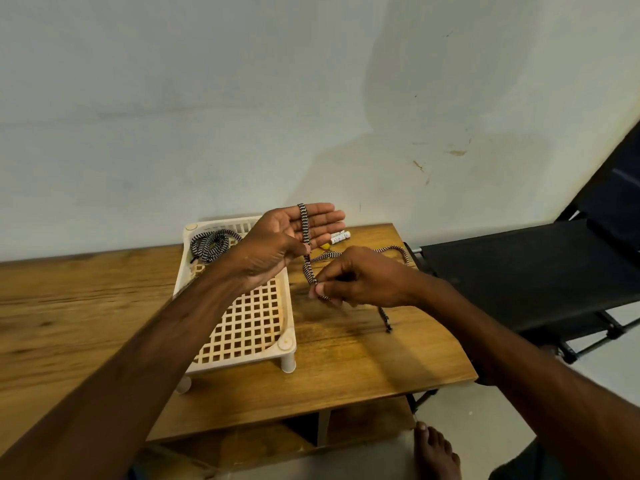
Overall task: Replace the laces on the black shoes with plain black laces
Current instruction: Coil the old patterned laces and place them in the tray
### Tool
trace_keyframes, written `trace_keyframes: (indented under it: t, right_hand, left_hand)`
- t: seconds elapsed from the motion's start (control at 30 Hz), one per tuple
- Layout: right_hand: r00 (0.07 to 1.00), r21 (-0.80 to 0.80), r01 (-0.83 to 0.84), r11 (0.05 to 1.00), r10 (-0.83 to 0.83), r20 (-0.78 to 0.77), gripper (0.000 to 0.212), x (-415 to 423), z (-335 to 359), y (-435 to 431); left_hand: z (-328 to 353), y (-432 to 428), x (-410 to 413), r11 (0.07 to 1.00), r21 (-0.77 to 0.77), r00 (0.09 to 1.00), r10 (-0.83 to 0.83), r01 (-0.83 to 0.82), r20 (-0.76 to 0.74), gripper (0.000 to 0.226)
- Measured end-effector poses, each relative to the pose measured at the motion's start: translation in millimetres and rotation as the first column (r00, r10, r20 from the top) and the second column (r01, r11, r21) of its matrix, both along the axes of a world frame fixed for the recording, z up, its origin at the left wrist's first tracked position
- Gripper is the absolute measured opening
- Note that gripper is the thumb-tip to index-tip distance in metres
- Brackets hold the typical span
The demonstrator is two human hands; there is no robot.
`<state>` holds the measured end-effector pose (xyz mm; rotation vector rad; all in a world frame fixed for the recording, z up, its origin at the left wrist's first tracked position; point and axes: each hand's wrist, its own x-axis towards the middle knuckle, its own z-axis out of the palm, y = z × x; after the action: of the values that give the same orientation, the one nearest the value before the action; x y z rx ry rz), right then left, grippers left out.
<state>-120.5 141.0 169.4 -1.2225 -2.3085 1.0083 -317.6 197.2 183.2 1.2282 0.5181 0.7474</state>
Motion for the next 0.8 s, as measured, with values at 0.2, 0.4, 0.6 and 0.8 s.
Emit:
trace_keyframes:
  t: [0.2,0.4,0.6,0.8]
  right_hand:
    - [0.995,0.026,0.089,0.996,-0.087,-0.046,0.018,14.6,21.0,0.5]
    - [0.945,0.192,0.308,0.932,-0.275,-0.177,0.017,28.8,30.9,3.8]
    - [0.906,0.318,0.419,0.851,-0.365,-0.217,0.015,25.3,18.8,6.9]
    - [0.918,0.325,0.397,0.858,-0.37,-0.144,0.018,19.1,7.2,10.0]
  left_hand:
    - [-3.7,-1.6,5.9,0.979,0.194,0.947,0.116,-0.059,-0.299,0.057]
    - [-3.6,-12.2,19.8,0.99,0.138,0.939,0.06,-0.014,-0.339,0.039]
    - [-6.7,-5.5,18.2,0.997,0.041,0.928,-0.049,0.069,-0.368,0.041]
    - [-0.1,-7.4,8.6,0.955,-0.184,0.971,-0.238,0.231,-0.017,0.031]
